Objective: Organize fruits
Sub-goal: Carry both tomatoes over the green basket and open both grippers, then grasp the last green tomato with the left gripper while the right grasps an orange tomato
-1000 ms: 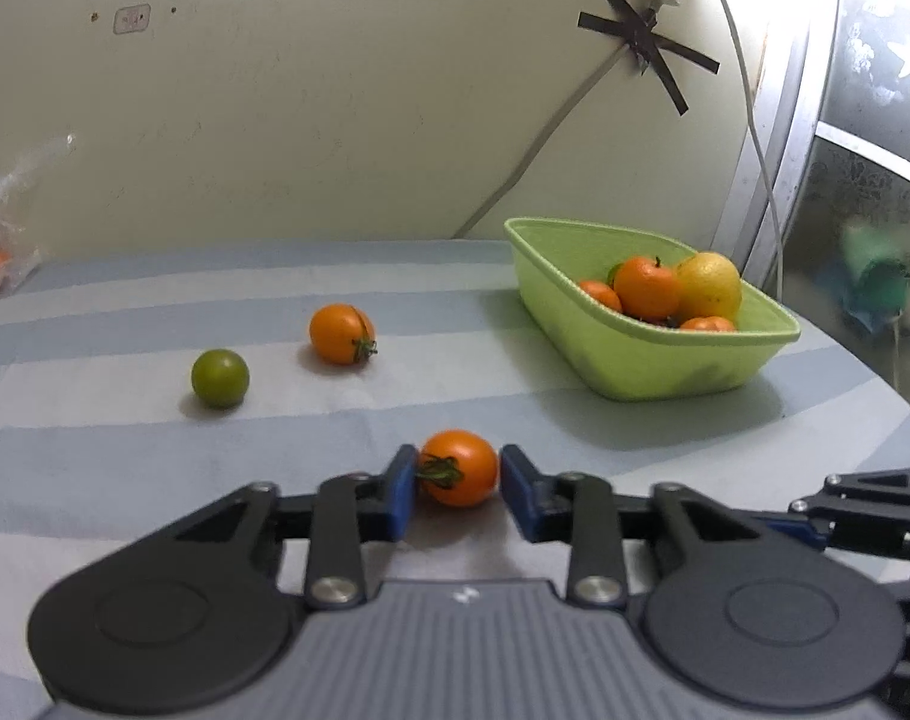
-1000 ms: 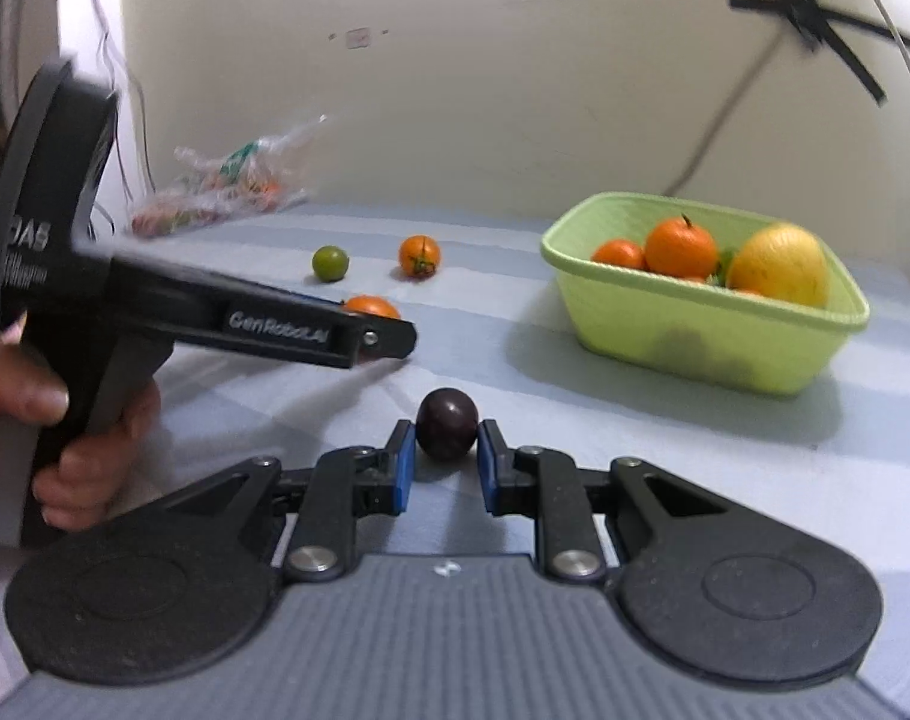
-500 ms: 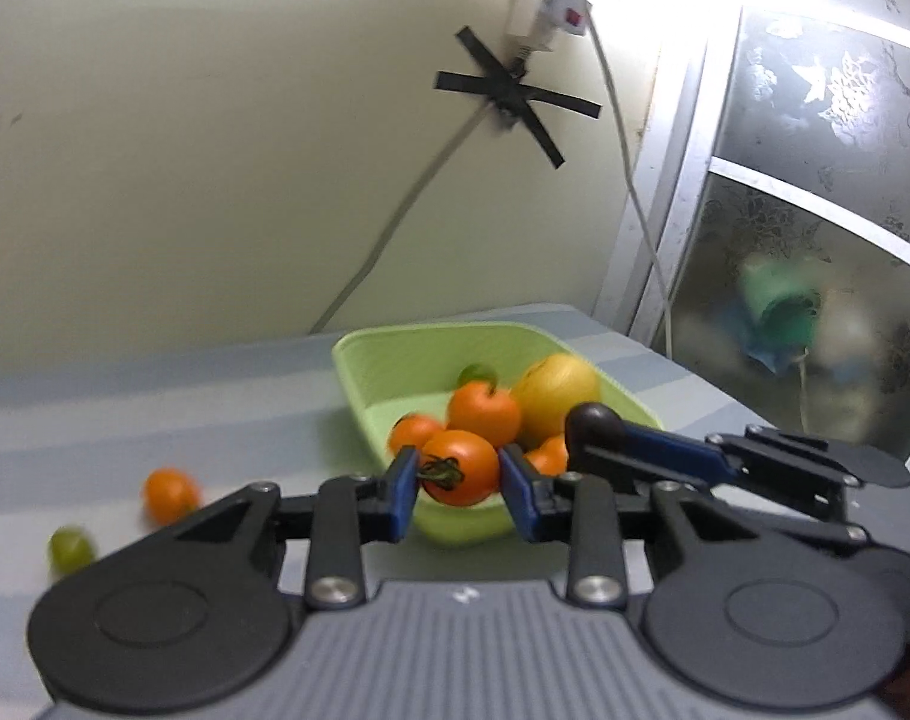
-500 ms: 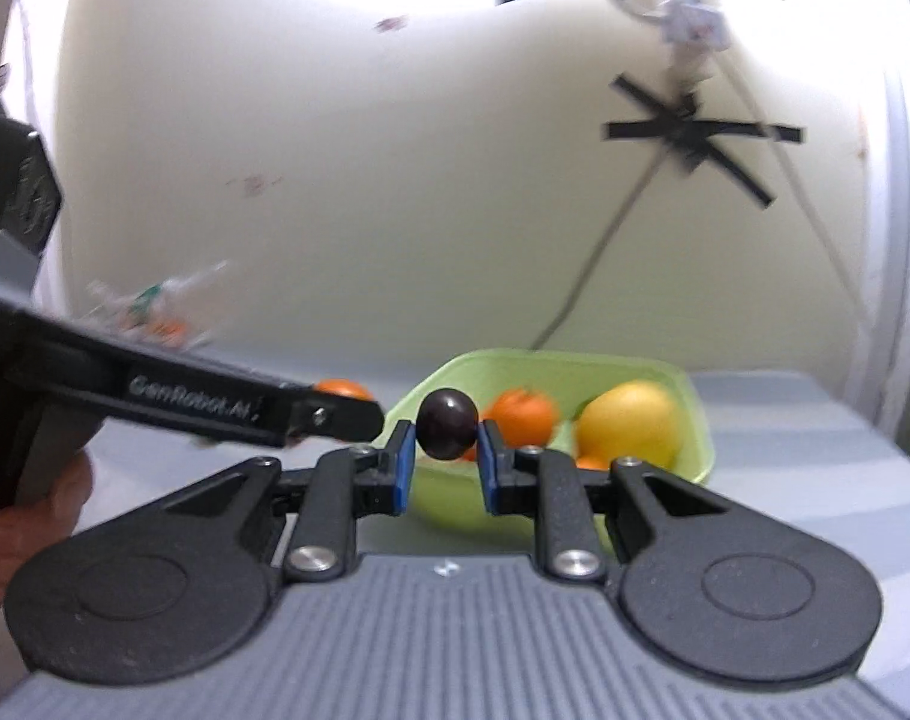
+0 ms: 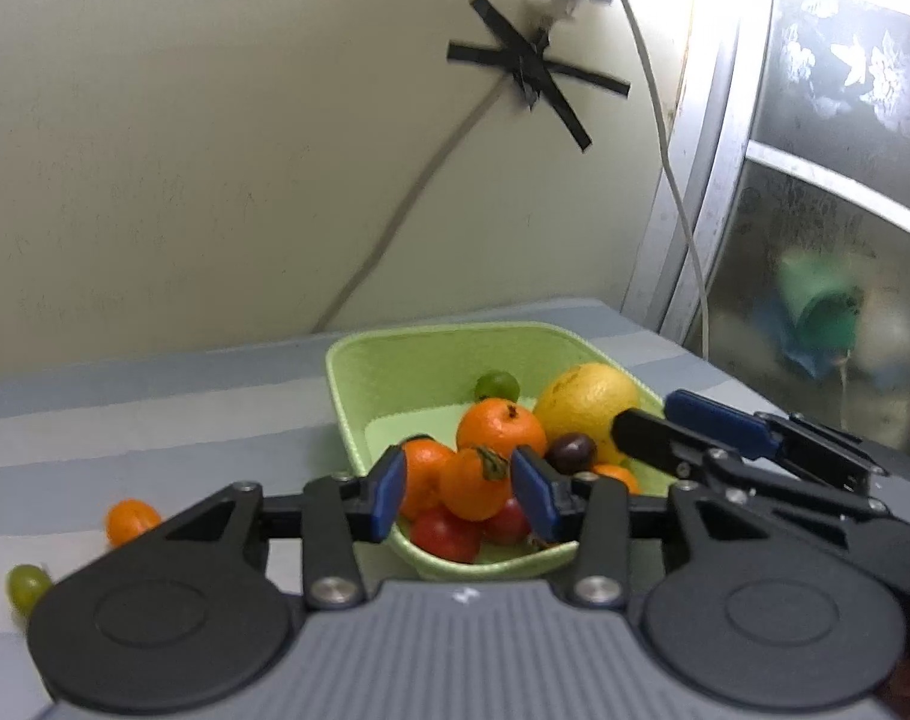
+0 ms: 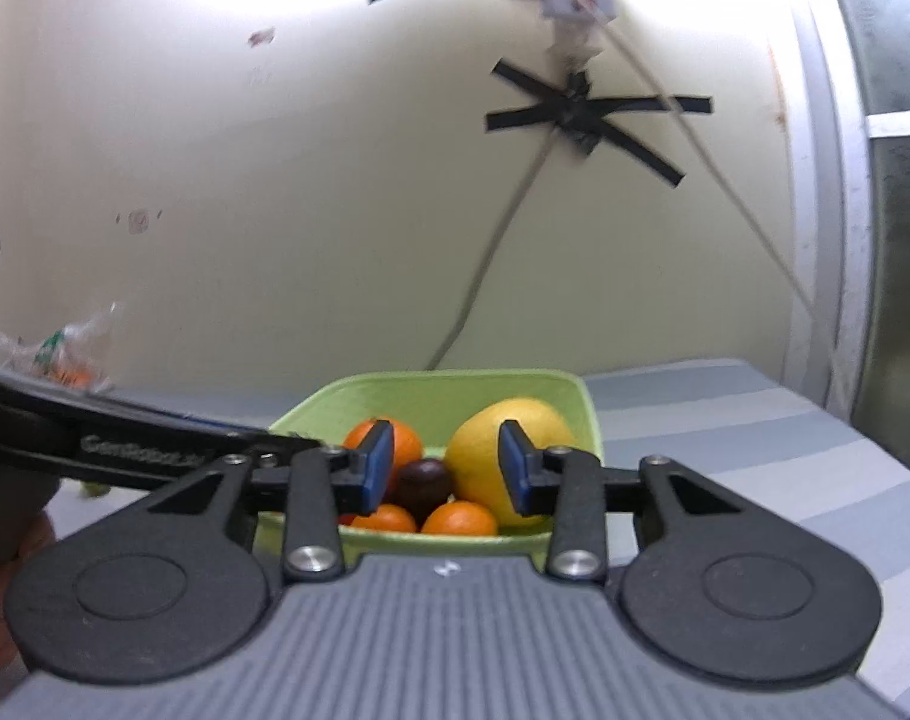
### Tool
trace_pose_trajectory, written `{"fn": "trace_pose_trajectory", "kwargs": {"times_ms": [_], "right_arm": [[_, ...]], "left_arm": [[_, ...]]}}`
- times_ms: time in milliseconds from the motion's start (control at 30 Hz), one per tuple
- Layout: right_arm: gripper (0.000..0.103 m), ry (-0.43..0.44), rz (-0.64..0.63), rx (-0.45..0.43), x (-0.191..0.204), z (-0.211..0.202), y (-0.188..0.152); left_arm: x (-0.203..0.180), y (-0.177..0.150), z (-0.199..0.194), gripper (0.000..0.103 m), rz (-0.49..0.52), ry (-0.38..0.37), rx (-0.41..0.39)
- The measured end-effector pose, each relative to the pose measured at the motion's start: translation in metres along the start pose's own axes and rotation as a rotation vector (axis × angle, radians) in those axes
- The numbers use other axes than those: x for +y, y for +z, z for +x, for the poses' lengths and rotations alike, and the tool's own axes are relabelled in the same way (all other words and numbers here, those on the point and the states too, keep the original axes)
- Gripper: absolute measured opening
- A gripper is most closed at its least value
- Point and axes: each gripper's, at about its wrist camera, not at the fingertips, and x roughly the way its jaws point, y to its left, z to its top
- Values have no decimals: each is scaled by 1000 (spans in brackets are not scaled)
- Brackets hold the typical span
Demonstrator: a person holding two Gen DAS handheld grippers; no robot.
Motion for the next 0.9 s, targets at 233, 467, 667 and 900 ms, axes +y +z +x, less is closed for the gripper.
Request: {"fn": "trace_pose_trajectory", "kwargs": {"times_ms": [233, 467, 667, 900], "right_arm": [[41, -72, 17, -63, -1, -5, -3], [41, -13, -7, -47, 14, -11, -7], [41, 198, -68, 7, 63, -19, 1], [40, 305, -169, 133, 133, 38, 10]], "left_arm": [[56, -13, -67, 39, -135, 104, -104], [136, -57, -113, 39, -296, 342, -31], [141, -59, -102, 47, -258, 325, -32], [128, -51, -62, 47, -171, 325, -31]]}}
